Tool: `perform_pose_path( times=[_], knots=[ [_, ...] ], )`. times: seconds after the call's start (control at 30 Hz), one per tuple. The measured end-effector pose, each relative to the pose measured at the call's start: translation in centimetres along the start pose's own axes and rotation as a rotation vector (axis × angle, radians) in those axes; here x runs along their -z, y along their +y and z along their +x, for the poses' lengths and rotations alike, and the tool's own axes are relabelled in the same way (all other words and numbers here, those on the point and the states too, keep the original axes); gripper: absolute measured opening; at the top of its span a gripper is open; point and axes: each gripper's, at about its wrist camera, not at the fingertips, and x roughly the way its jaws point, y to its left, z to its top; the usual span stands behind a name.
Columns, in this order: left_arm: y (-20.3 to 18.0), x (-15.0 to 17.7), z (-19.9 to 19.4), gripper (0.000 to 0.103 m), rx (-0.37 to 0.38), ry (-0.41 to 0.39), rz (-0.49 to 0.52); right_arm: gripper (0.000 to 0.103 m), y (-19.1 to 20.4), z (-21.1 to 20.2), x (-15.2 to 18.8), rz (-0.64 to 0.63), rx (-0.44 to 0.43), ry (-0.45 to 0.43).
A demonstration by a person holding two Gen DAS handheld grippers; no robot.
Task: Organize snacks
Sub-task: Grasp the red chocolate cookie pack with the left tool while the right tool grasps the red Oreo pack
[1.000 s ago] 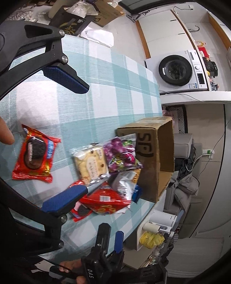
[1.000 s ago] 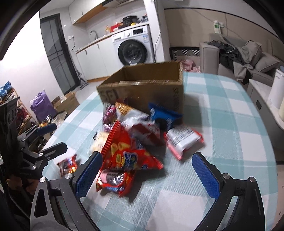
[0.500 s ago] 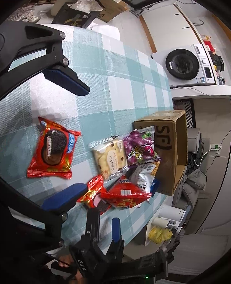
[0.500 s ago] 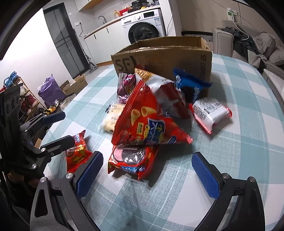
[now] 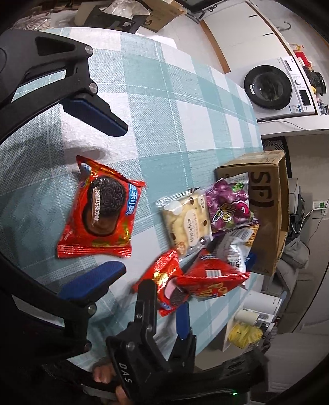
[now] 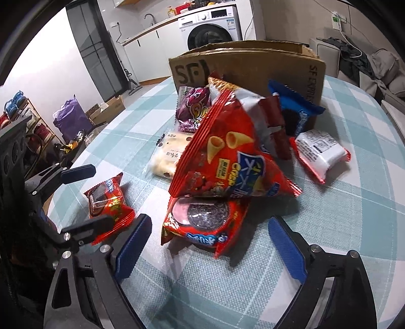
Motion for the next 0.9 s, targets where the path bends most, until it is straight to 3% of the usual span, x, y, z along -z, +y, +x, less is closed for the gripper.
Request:
perform_pose_path(
  times=[0.37, 0.5, 0.67, 0.9],
  knots=[
    [-0.1, 0.4, 1.5, 0.091, -0.016, 0.055, 0.027, 0.086, 1.0, 1.0, -0.4, -0.040, 0.039, -0.002],
    [-0.2, 0.4, 1.8, 0.078, 0.005, 0.061, 0.036, 0.085, 0.8, 0.8, -0.3, -0.045, 0.045, -0.004],
    [-0.1, 0.1, 1.9, 0.056, 0.039, 0.046, 0.033, 0.073, 0.9, 0.6, -0.2, -0.063, 0.039, -0.011],
    [0.2, -0.4, 2.1, 0.051, 0.038, 0.033, 0.016, 0.062, 1.1, 0.5, -0.1, -0.084, 0.013, -0.013]
  ],
)
